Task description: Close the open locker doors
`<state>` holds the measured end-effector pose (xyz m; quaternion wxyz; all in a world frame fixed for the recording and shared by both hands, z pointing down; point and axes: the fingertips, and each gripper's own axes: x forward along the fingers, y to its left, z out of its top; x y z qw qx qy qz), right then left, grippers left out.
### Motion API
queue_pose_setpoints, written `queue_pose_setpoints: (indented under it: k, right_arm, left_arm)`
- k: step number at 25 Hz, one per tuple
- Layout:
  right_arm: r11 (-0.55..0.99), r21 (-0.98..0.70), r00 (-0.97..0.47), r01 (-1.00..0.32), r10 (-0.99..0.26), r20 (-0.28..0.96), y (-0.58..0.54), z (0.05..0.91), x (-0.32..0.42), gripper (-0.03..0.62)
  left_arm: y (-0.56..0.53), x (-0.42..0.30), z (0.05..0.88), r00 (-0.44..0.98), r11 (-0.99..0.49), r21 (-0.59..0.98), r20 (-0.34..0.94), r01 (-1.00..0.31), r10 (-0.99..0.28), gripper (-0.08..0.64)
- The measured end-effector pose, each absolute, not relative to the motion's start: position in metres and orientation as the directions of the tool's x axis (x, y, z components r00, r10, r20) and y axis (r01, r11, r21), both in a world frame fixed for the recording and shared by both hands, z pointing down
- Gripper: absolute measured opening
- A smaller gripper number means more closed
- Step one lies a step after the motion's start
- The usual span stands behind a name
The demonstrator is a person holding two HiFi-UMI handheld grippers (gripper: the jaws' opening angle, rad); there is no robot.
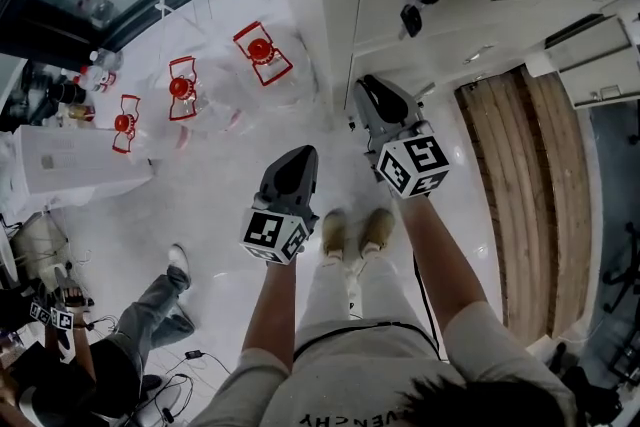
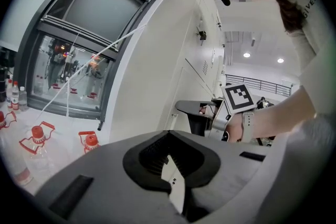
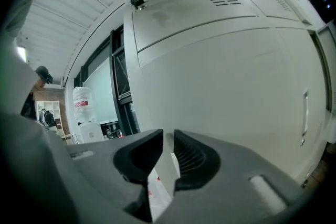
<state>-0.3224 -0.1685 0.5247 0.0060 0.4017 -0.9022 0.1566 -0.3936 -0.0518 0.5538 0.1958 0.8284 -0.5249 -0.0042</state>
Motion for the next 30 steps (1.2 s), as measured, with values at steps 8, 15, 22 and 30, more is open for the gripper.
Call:
queue_pose_setpoints:
  k: [8,15,22,30]
  right_arm:
    - [0.621,-0.266,-0.667,-0.737,-0.732,0.138,-0.172,0.526,-0.322,0.043]
    - [0.645,-0.267,-0.689,-0.717,-0.715,0.123,-0.162,0.521,-0.318,0.045]
    - [0.617,-0.244,-0.655,-0.748,-0.746,0.122,-0.139,0.515,-0.280,0.046]
    - [0.501,-0.213,-0.534,-0.839,-0.833,0.144,-0.098,0.505,-0.195,0.067]
  left_arm:
    - [-0.048,-0.395,0.559,0.447,-0.367,0.329,0.210,-0.870,-0.870,-0.003]
    - [-0.049,-0.387,0.554,0.468,-0.394,0.320,0.200,-0.862,-0.861,-0.003]
    - [-0.052,-0.364,0.546,0.524,-0.455,0.317,0.181,-0.832,-0.832,-0.003]
    - [-0.050,-0.311,0.530,0.632,-0.569,0.311,0.160,-0.761,-0.758,-0.003]
